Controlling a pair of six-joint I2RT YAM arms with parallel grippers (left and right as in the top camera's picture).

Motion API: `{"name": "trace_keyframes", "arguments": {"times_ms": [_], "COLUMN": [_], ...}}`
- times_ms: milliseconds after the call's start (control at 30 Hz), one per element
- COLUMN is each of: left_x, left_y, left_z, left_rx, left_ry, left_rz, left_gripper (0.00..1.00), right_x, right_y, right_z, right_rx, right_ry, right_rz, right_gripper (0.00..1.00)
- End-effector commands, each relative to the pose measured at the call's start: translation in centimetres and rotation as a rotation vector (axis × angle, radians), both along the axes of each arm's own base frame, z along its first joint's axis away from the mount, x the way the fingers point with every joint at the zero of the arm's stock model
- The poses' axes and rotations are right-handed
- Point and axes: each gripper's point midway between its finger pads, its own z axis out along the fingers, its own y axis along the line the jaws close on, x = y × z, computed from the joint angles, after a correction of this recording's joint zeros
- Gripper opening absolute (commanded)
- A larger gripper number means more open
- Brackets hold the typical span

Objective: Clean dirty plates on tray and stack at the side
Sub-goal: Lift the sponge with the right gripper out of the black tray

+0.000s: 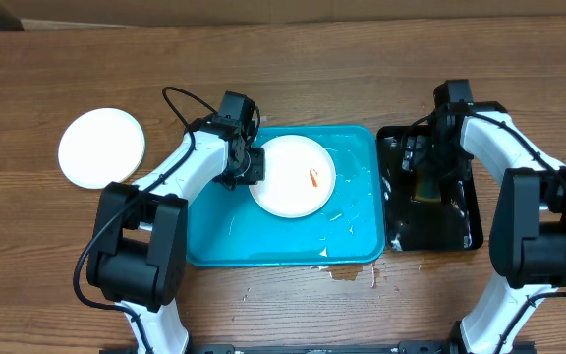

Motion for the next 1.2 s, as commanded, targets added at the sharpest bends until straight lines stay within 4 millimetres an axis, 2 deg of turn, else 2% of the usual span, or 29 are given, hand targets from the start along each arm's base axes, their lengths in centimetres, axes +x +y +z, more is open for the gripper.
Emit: {"name": "trace_keyframes", "arguments": {"times_ms": [0, 33, 67, 100, 133, 167, 267, 433, 533, 567, 633, 700, 767, 967, 1033, 1100, 1133, 1167], "left_x": [-0.1, -0.1, 0.0, 0.0, 0.0, 0.0, 0.0, 0.0, 0.1, 0.1, 0.1, 0.2, 0.4, 0.9, 0.9, 0.9, 0.9, 0.8], "left_y": [-0.1, -0.1, -0.1, -0.1, -0.1, -0.1, -0.1, -0.1, -0.1, -0.1, -0.1, -0.1, -0.2, 0.5, 0.5, 0.5, 0.5, 0.5], "left_z": [-0.5, -0.5, -0.5, -0.5, -0.5, -0.5, -0.5, -0.5, -0.5, -0.5, -0.5, -0.5, -0.4, -0.4, -0.4, -0.4, -0.4, -0.4], "left_rx": [0.002, 0.002, 0.002, 0.002, 0.001, 0.001, 0.001, 0.001, 0.004, 0.004, 0.004, 0.003, 0.001, 0.038, 0.039, 0.04, 0.04, 0.041], "left_ry": [0.006, 0.005, 0.004, 0.003, 0.002, 0.001, 0.001, 0.001, -0.001, -0.001, -0.002, -0.006, -0.015, -0.036, -0.039, -0.039, -0.038, -0.036], "left_rz": [-0.02, -0.02, -0.02, -0.02, -0.021, -0.021, -0.021, -0.021, -0.02, -0.02, -0.02, -0.02, -0.02, -0.011, -0.011, -0.011, -0.011, -0.011], "left_gripper": [0.21, 0.21, 0.21, 0.21, 0.21, 0.22, 0.22, 0.24, 0.25, 0.26, 0.29, 0.31, 0.35, 0.45, 0.41, 0.29, 0.22, 0.16], "right_x": [-0.1, 0.0, 0.1, 0.1, 0.1, 0.1, 0.1, -1.0, -2.4, -2.8, -3.3, -3.3, -3.2, -2.9, -3.0, -3.1, -3.2, -3.2], "right_y": [0.1, 0.1, 0.1, 0.1, 0.1, 0.1, 0.1, 0.1, 0.1, 0.1, 0.1, 0.1, 0.1, 0.1, 0.1, 0.1, 0.1, 0.1], "right_z": [-1.5, -1.5, -1.5, -1.5, -1.5, -1.5, -1.5, -1.5, -1.5, -1.5, -1.5, -1.5, -1.5, -1.3, -1.3, -1.3, -1.3, -1.3], "right_rx": [0.02, 0.02, 0.02, 0.02, 0.02, 0.02, 0.019, 0.019, 0.019, 0.019, 0.018, 0.018, 0.018, 0.018, 0.018, 0.018, 0.018, 0.018], "right_ry": [0.017, 0.012, 0.009, 0.007, 0.007, 0.007, 0.008, 0.053, 0.11, 0.129, 0.147, 0.149, 0.145, 0.137, 0.139, 0.142, 0.145, 0.148], "right_rz": [-0.001, -0.001, 0.0, 0.0, -0.001, -0.001, -0.001, -0.002, -0.002, -0.002, -0.003, -0.002, -0.003, -0.002, -0.002, -0.003, -0.003, -0.003], "right_gripper": [0.68, 0.4, 0.24, 0.19, 0.62, 0.85, 0.98, 0.98, 0.88, 0.79, 0.7, 0.53, 0.43, 0.42, 0.42, 0.42, 0.37, 0.24]}}
